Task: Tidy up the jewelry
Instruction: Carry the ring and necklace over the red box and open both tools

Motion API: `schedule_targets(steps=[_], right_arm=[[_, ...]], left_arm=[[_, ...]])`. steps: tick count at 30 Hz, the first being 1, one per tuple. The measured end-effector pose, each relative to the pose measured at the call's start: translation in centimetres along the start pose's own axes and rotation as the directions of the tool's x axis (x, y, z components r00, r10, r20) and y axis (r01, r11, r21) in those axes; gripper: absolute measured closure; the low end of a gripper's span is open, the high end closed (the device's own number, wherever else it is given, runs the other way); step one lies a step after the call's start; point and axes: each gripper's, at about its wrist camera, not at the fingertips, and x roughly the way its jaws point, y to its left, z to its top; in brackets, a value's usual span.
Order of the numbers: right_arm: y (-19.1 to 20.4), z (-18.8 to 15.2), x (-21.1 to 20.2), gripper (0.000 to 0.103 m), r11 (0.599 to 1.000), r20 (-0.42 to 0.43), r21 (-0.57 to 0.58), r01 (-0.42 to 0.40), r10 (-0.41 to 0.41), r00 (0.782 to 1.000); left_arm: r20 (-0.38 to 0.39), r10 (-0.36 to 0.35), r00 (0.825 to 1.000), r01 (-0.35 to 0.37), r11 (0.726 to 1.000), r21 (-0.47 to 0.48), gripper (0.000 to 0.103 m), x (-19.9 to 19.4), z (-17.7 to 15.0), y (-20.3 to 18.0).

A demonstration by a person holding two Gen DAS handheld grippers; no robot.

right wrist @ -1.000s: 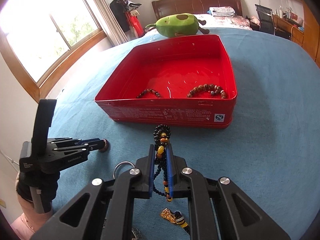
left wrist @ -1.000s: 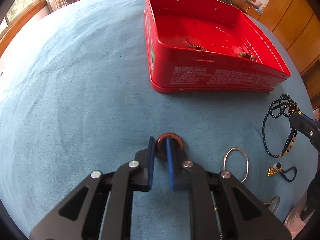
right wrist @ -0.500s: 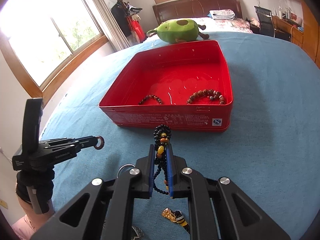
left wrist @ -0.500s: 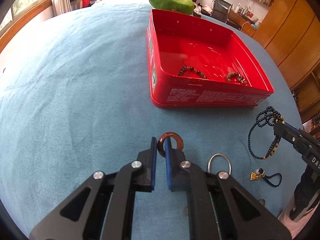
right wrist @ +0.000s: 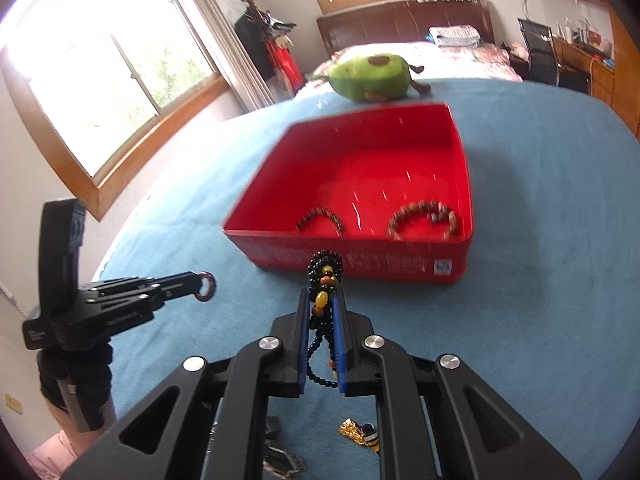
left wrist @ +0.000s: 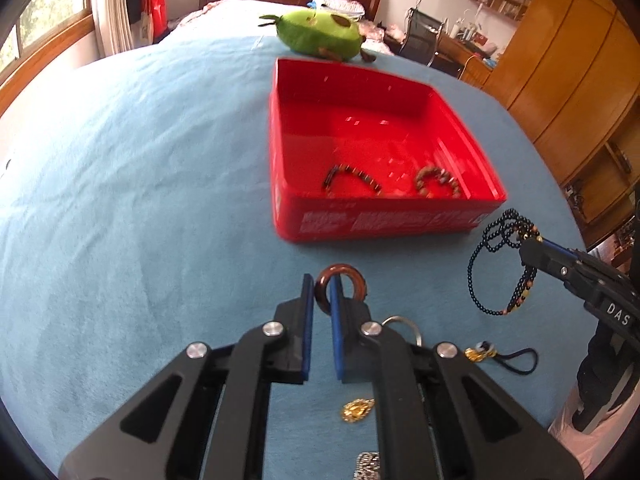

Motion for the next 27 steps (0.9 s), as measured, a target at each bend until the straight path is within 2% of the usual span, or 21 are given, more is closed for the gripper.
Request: schedule_targets(steps=[7, 12, 15, 19, 23, 27], right_arm=[[1.0, 5.3, -3.3, 0.092, 1.0, 0.092, -0.027, 0.005, -0.003, 0.996], [0.8, 9.6, -3.1, 0.092, 0.999, 0.13, -0.025, 0.02, -0.017, 0.991], [-0.2, 11.5, -0.9, 0.092, 0.999, 0.117, -0.01, 0.051, -0.05, 0.992], [-2.0, 13.0, 3.7, 0.092, 0.996, 0.059, -0.001, 0.094, -0.094, 0.994], [-3.5, 13.1, 8.6, 0.092, 0.993, -0.025, 0.008, 0.115, -0.115, 0.993], [-4.4, 13.0, 11.5, 0.092, 0.991, -0.071, 0.013, 0.131, -0.129, 0.989]], left_arm=[[0.044, -0.02, 0.999, 0.02, 1.0, 0.015, 0.097, -1.8, 4.0, -1.6], [0.058, -0.028, 0.998, 0.027, 0.999, 0.029, 0.097, -1.0, 8.2, -2.9], [0.043, -0.023, 0.999, 0.022, 0.999, 0.028, 0.097, 1.1, 10.5, -3.3], [-0.006, -0.014, 1.0, 0.014, 1.0, 0.013, 0.097, 5.1, 12.7, -3.3], [-0.057, -0.018, 0.998, 0.019, 1.0, 0.0, 0.097, 8.9, 13.7, -3.2], [-0.092, -0.006, 0.996, 0.006, 1.0, 0.001, 0.097, 11.9, 14.2, -3.4]])
